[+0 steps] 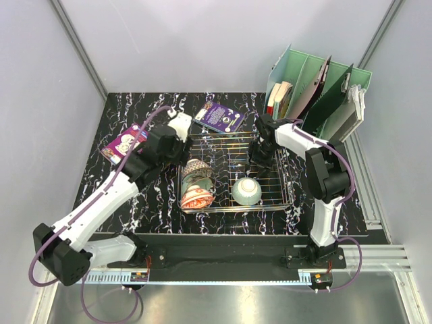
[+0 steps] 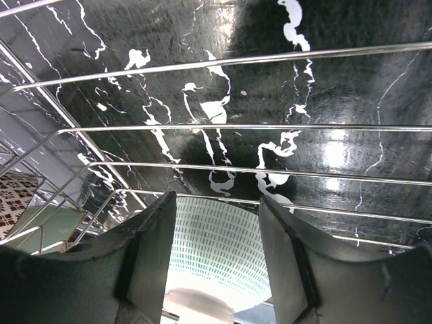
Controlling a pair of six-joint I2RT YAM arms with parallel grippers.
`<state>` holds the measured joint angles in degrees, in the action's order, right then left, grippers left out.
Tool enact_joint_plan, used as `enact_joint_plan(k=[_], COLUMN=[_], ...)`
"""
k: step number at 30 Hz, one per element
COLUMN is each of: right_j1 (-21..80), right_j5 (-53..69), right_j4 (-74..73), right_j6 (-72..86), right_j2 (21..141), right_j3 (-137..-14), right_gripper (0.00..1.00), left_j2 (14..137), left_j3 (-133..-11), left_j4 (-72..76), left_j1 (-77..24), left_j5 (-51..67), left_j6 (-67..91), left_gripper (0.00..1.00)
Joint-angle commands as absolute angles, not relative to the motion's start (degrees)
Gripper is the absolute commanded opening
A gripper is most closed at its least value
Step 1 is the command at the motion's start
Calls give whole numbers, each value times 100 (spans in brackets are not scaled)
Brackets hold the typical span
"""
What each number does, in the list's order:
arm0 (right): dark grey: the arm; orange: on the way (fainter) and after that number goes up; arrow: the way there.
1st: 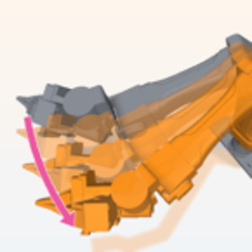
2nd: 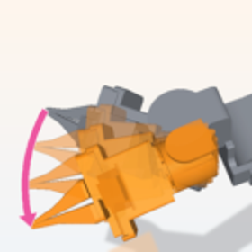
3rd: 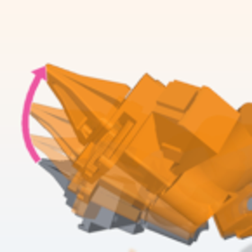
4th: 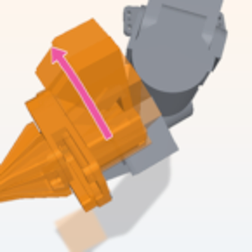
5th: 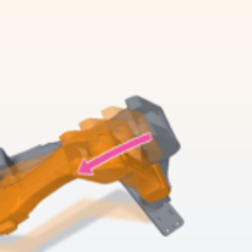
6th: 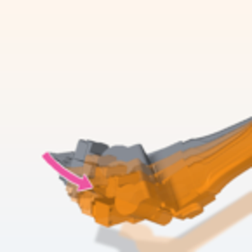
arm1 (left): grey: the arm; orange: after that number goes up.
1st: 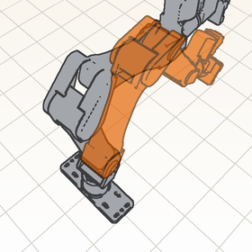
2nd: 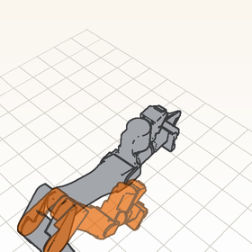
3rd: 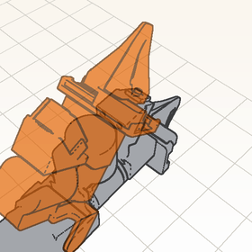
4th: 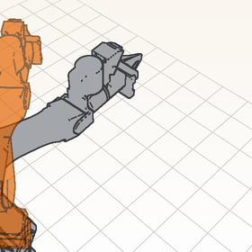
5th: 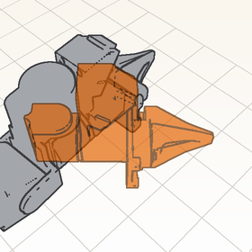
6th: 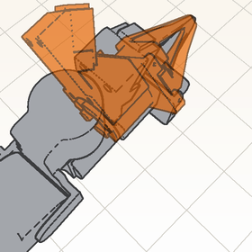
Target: Unload the bowls from the dish rack
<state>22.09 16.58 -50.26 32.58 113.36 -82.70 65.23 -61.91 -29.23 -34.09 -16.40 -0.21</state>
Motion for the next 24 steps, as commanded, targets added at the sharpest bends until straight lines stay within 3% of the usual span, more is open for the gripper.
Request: enact_joint_plan(k=[1, 14, 24], right_j1=[2171, 2171, 2171], right_j5=[1837, 1942, 1942], right_j4=[-4939, -4913, -4922], right_j6=[3190, 3296, 3270], right_j2=[11426, 11593, 11584], right_j3=[-8438, -8596, -8543], right_gripper=[60, 61, 60], left_j2=[6328, 6802, 7242], left_j3=[-5986, -6679, -6539], left_j4=[-2953, -3577, -3726], left_j1=[-3595, -4412, -4623], left_j5=[-1242, -624, -966], left_j6=[-404, -237, -536], left_gripper=[70, 70, 70])
